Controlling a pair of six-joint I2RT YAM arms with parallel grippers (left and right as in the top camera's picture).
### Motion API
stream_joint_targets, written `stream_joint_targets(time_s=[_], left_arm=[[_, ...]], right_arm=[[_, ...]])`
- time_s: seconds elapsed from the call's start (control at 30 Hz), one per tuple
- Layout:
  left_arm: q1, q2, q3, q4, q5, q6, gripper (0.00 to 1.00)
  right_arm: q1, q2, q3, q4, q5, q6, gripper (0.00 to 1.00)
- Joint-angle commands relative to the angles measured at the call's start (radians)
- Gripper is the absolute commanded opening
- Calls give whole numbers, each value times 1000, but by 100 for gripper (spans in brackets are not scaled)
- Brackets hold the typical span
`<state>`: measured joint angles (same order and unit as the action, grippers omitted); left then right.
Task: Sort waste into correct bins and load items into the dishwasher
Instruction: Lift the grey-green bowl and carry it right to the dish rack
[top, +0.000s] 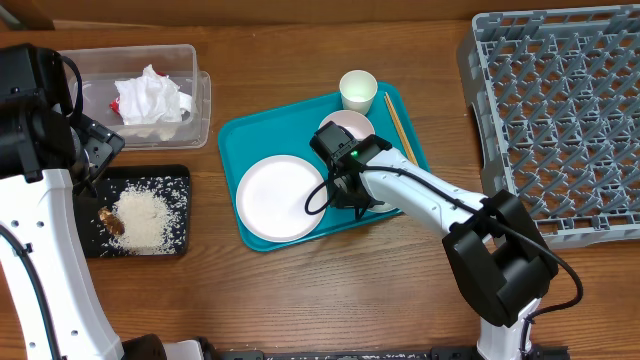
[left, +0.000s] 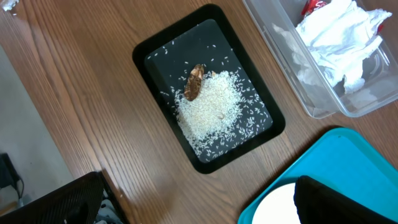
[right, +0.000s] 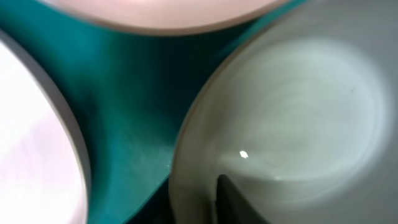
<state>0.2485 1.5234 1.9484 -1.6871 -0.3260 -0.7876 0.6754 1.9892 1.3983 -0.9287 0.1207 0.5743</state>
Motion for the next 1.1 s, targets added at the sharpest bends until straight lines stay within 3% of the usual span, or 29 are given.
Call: stream_joint_targets(time_s=[0.0, 0.2, 0.7, 0.87, 1.07], left_arm=[[0, 1, -2, -2, -13, -24, 100], [0, 1, -2, -2, -13, -24, 100], [0, 1, -2, -2, -13, -24, 100], [0, 1, -2, -2, -13, -24, 100], [0, 1, -2, -2, -13, -24, 100]], right_arm=[[0, 10, 6, -15, 18, 6, 16], [0, 8, 64, -92, 17, 6, 4], [-32, 8, 410, -502, 27, -5, 4], [-115, -3, 609, -669, 113, -7, 4], [-320, -44, 810, -722, 123, -166, 4]])
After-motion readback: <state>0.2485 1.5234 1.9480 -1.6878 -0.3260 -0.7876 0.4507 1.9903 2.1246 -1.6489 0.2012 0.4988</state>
